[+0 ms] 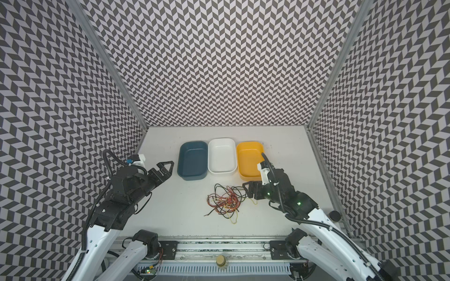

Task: Untangle the cables
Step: 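Move both grippers toward the tangled wire bundle and lower onto it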

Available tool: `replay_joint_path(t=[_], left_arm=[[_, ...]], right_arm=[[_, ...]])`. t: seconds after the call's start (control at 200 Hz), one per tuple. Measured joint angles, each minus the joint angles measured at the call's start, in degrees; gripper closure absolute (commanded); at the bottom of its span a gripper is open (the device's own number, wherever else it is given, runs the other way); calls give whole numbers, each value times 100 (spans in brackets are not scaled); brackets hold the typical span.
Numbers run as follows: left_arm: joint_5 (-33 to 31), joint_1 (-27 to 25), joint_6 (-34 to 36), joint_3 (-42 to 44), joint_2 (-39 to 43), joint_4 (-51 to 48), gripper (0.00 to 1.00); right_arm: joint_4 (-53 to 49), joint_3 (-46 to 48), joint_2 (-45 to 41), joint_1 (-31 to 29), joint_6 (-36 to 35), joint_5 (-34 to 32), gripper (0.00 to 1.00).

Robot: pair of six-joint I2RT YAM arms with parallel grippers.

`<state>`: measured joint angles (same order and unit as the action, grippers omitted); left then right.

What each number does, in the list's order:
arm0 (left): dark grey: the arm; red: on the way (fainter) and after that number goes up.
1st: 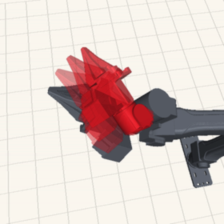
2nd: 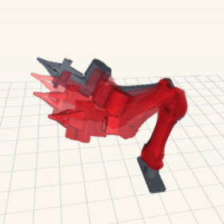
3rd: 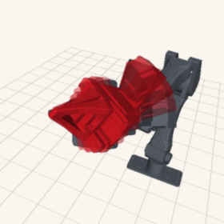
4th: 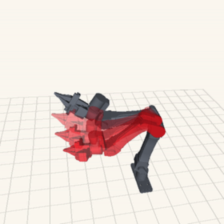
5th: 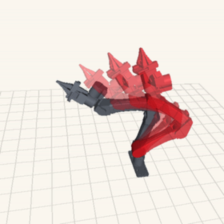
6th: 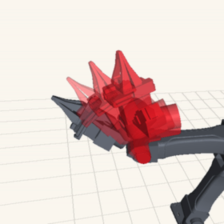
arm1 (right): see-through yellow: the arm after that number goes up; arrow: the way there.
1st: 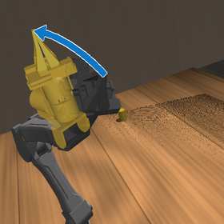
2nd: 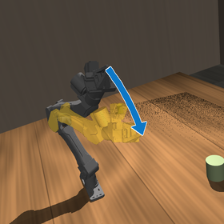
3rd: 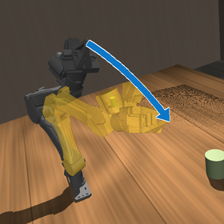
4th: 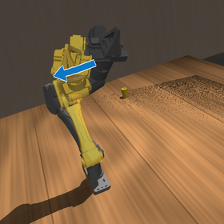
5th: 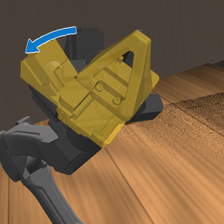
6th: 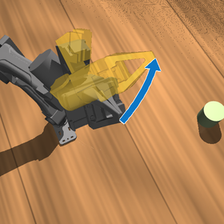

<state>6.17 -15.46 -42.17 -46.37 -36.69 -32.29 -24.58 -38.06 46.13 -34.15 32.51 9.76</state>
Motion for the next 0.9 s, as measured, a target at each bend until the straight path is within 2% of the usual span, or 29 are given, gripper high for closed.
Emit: replay_joint_path(t=[0.255, 0.386, 0.486, 0.651, 0.901], left_arm=[[-977, -2035, -463, 520, -411, -553, 3], [-1438, -2999, -782, 671, -1010, -538, 3], [-1683, -3609, -949, 671, -1609, -367, 3], [-1781, -4140, -1067, 656, -2450, 94, 3], [-1499, -4315, -1174, 647, -3322, 979, 3]], right_arm=[[133, 623, 485, -955, 280, -4, 33], [448, 638, 999, -1248, 352, -61, 42], [684, 640, 1410, -1322, 393, -101, 45], [1021, 638, 1829, -1325, 457, -175, 52], [1300, 546, 2402, -1325, 529, -444, 55]])
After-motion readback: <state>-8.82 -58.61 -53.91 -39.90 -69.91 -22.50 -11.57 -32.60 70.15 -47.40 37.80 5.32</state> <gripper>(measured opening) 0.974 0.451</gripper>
